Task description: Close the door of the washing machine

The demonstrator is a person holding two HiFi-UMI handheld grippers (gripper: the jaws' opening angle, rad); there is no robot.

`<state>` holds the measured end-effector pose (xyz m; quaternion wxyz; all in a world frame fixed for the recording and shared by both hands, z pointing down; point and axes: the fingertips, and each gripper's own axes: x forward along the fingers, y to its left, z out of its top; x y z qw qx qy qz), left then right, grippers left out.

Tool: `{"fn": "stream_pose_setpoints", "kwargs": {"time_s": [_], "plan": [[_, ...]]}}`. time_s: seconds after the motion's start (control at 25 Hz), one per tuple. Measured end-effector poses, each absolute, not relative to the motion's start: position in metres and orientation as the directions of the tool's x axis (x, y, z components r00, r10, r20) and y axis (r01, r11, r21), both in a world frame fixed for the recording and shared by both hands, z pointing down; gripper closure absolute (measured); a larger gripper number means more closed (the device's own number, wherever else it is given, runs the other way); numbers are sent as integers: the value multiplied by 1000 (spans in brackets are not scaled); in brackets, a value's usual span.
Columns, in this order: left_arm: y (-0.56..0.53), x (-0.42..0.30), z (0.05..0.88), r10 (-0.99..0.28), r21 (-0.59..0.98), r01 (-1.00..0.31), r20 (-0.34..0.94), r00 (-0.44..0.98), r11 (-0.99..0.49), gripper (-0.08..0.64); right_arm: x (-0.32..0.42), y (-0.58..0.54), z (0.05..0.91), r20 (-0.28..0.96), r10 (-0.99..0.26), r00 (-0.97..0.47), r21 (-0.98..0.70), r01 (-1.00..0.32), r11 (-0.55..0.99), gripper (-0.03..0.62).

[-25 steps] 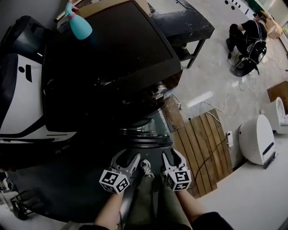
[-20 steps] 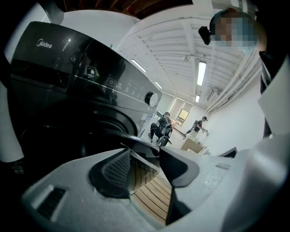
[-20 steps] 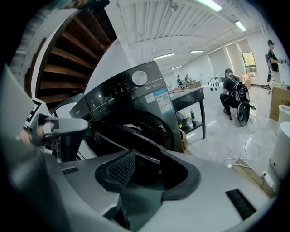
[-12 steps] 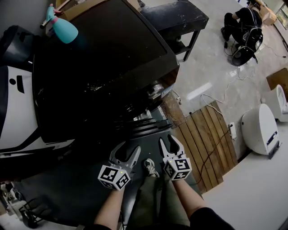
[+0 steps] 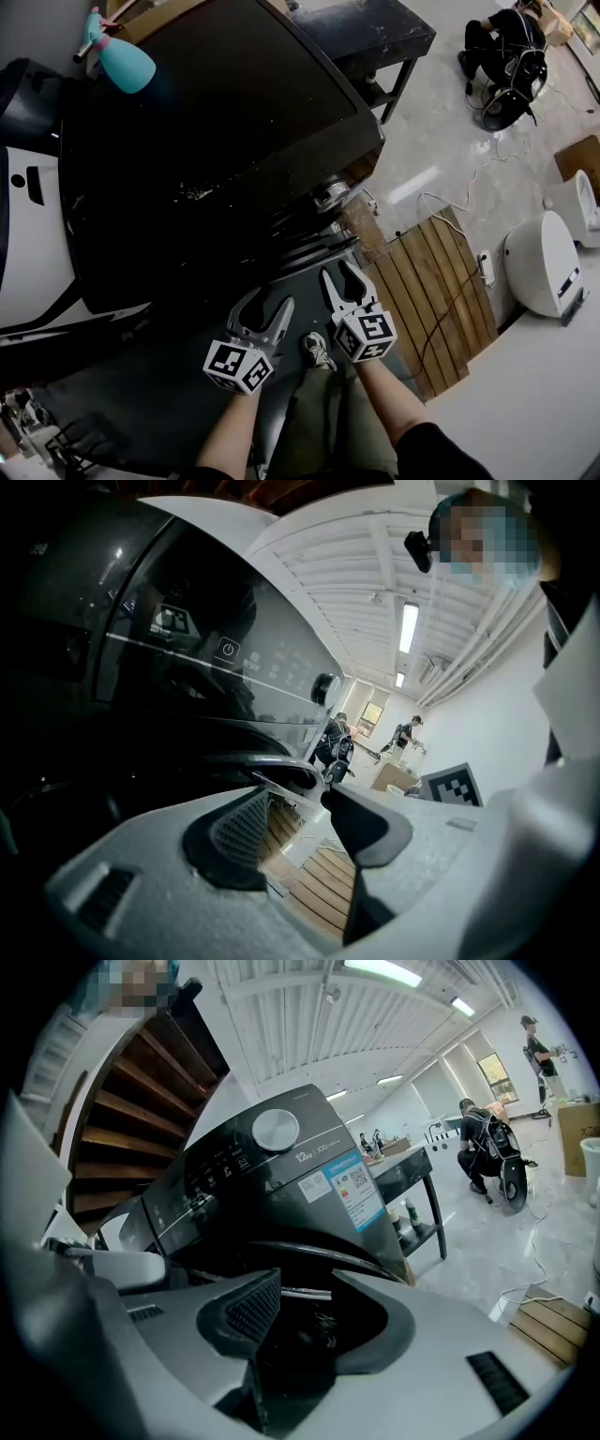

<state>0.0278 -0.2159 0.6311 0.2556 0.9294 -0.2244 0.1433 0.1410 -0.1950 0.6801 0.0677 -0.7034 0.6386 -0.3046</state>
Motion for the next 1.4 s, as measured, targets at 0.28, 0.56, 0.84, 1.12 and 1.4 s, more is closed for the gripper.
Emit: {"fn": "stream_pose_setpoints", "kwargs": {"time_s": [0.28,0.56,0.84,1.12,1.4], "plan": [[-228,25,633,-358,417,-507,387,850,-754,350,144,-224,675,309,-951,-11,-486,-861,-148,445],[-237,17,634,-397,384,-538,389,831,-750,353,144,-240,676,300,-953,-32,-493,-861,-126,466],[-249,-13,633,-497,277,-619,401,770,-735,430,140,-243,669,272,-962,-37,-483,-870,-103,503],[-264,-29,638,-556,214,-671,413,721,-710,552,139,-245,671,263,-964,-47,-468,-879,-85,509],[-265,-30,644,-579,226,-691,405,707,-686,554,138,-248,672,271,-961,-48,-466,-880,-88,509]]}}
